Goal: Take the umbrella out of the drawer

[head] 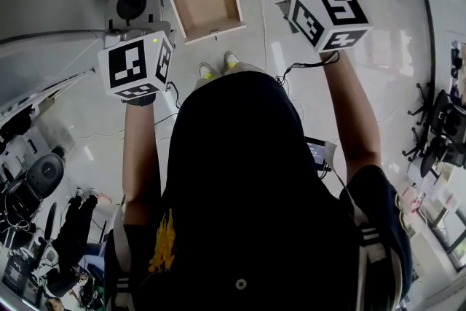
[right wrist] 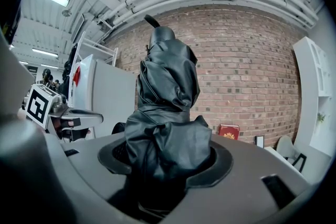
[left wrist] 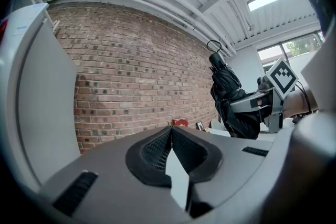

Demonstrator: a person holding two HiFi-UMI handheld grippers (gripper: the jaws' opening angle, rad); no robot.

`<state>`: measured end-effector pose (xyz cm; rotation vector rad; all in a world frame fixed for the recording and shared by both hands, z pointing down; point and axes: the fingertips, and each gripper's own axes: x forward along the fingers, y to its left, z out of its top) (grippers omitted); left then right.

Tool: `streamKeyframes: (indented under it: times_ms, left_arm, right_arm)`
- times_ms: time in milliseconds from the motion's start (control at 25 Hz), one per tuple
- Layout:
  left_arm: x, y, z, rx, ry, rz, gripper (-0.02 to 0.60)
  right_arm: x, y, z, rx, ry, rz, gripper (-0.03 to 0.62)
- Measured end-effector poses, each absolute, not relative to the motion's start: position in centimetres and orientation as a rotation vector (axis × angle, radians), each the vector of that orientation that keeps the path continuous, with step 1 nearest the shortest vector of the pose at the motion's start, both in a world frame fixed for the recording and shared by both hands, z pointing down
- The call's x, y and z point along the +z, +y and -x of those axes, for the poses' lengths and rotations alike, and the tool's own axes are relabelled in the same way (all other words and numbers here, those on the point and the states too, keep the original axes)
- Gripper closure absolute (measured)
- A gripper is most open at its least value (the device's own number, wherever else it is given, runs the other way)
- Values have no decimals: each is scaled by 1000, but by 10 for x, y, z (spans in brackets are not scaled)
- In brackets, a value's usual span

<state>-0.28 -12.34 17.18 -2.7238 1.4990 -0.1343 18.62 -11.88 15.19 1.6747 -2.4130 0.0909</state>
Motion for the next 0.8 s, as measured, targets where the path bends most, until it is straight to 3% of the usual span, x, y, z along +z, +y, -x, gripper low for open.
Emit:
streamKeyframes:
  times_ms: [800]
  left_arm:
    - [173, -120, 11, -167, 1451, 2719, 563]
  right_arm:
    - [153, -117, -172, 114, -2438, -1684, 318]
